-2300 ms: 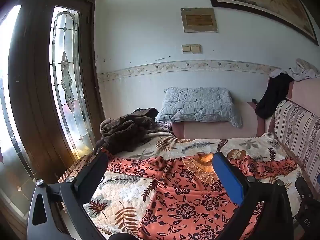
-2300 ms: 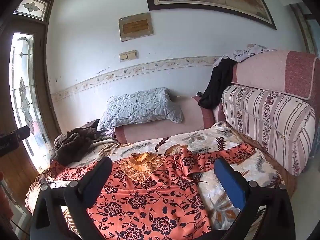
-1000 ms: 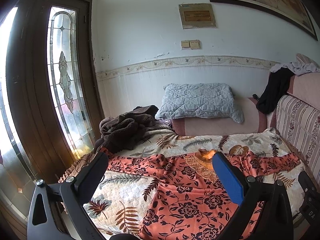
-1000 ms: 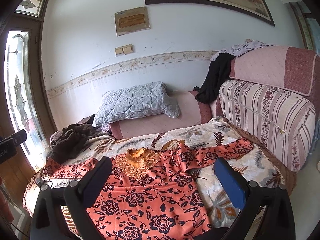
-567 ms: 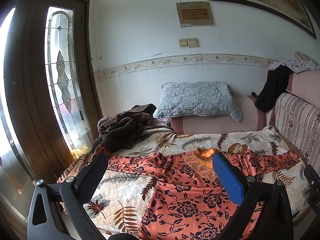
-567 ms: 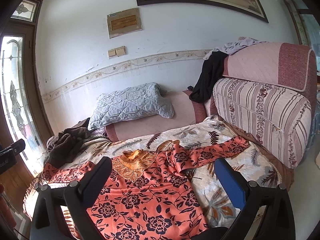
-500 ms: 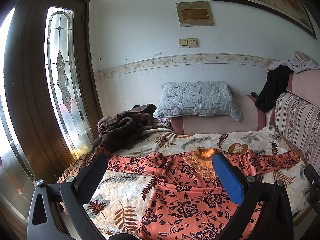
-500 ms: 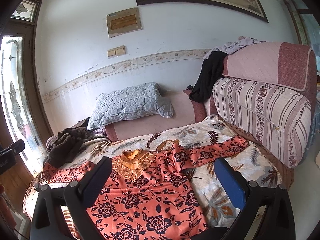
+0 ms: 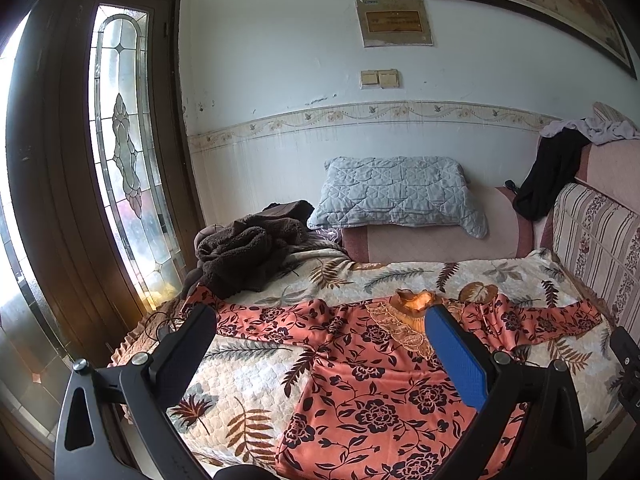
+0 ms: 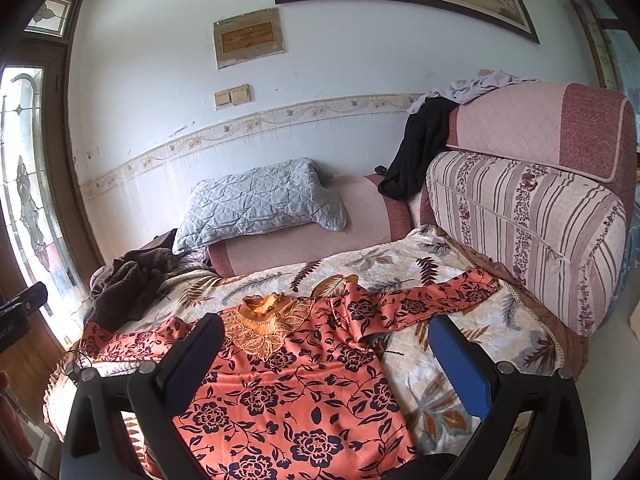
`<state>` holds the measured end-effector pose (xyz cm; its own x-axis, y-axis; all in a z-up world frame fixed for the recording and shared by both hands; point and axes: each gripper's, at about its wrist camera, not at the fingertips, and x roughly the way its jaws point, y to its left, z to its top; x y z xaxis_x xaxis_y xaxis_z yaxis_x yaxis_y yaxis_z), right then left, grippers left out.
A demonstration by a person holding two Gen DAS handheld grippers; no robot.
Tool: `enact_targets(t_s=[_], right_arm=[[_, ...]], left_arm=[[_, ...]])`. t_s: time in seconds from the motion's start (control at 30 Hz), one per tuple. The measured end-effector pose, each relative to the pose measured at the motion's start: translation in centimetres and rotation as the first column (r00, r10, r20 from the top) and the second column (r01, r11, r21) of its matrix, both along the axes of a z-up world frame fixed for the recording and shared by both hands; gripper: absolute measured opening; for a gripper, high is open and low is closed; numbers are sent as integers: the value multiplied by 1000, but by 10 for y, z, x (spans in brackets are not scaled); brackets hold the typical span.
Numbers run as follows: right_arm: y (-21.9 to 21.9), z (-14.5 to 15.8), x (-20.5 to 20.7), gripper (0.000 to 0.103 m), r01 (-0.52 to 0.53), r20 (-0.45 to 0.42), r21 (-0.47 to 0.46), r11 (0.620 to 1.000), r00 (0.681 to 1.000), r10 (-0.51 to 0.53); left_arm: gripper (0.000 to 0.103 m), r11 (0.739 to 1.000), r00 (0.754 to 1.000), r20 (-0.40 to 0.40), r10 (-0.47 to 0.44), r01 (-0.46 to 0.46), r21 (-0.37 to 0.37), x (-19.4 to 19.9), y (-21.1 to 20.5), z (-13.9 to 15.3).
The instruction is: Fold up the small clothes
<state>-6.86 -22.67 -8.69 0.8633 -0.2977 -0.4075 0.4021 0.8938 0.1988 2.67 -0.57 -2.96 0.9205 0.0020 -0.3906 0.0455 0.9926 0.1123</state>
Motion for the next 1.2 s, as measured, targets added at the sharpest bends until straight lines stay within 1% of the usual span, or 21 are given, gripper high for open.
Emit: enact_targets(t_s=[0.1,0.27,0.33,0.4,0.43,0.47,0.53,0.57,0.63,0.7,0.8,0.83,0.87,0.9,0.93,0.97,1.0,1.03,1.1,1.13,1.2], right_arm=[[-1,-2,4,103,1,-9,6,1000,1000,-1],[-19,-11,20,103,8,-34,46,999,999,-7],[-38,-19,30,103,-11,-32,92,996,999,14],[-72,-33,42,103,-31,-26,185,982,999,36],[-94,-42,46,103,-38,-11,257,966,999,43],[-118,-54,49,103,-42,9,337,940,999,41],[-166,-81,51,103,3,23,482,876,1000,-17],[-189,-93,51,103,30,30,531,847,998,-54],[-227,-116,53,103,70,29,586,807,994,-107],[-261,-138,61,103,116,4,630,768,988,-153],[-309,-174,81,102,131,10,717,685,980,-198],[-323,-187,89,98,149,2,740,655,975,-224],[-337,-199,98,94,163,-4,760,629,969,-246],[-351,-212,107,85,176,-14,775,606,965,-262],[-364,-224,115,75,198,-35,784,588,960,-277],[-378,-237,124,71,230,-66,788,571,954,-293],[-391,-249,132,64,259,-93,790,555,947,-308],[-402,-260,139,61,291,-121,786,545,937,-327],[-423,-277,148,59,366,-175,766,528,909,-377],[-432,-284,152,55,394,-195,758,520,897,-396],[-449,-300,159,52,452,-241,744,492,868,-434]], left_arm=[[103,1000,1000,-6,-3,3,2,5,-1,-4],[103,1000,999,-33,-16,16,4,24,-5,-17],[103,999,996,-77,-52,51,-11,42,-10,-30],[103,996,984,-156,-90,87,-24,69,-18,-53],[103,995,975,-197,-101,99,-21,85,-22,-67],[103,995,966,-240,-96,98,-4,101,-27,-84],[103,996,945,-318,-71,85,30,132,-36,-119],[103,996,938,-343,-58,76,39,145,-40,-135],[103,997,922,-385,-34,59,52,169,-47,-164],[103,997,902,-430,-40,63,39,192,-55,-188],[103,997,884,-465,-40,68,43,225,-72,-220],[103,996,878,-477,-44,75,45,235,-78,-230],[103,996,871,-488,-45,79,49,245,-84,-240],[103,995,865,-500,-46,83,52,254,-90,-251],[103,994,859,-510,-51,91,53,261,-95,-260],[103,993,854,-517,-60,102,54,265,-99,-270],[103,992,849,-525,-64,111,58,268,-103,-279],[103,990,840,-539,-68,122,65,272,-106,-288],[103,984,804,-589,-78,156,84,279,-113,-304],[103,981,789,-608,-83,172,90,281,-116,-311],[103,980,764,-639,-87,181,83,284,-117,-323]])
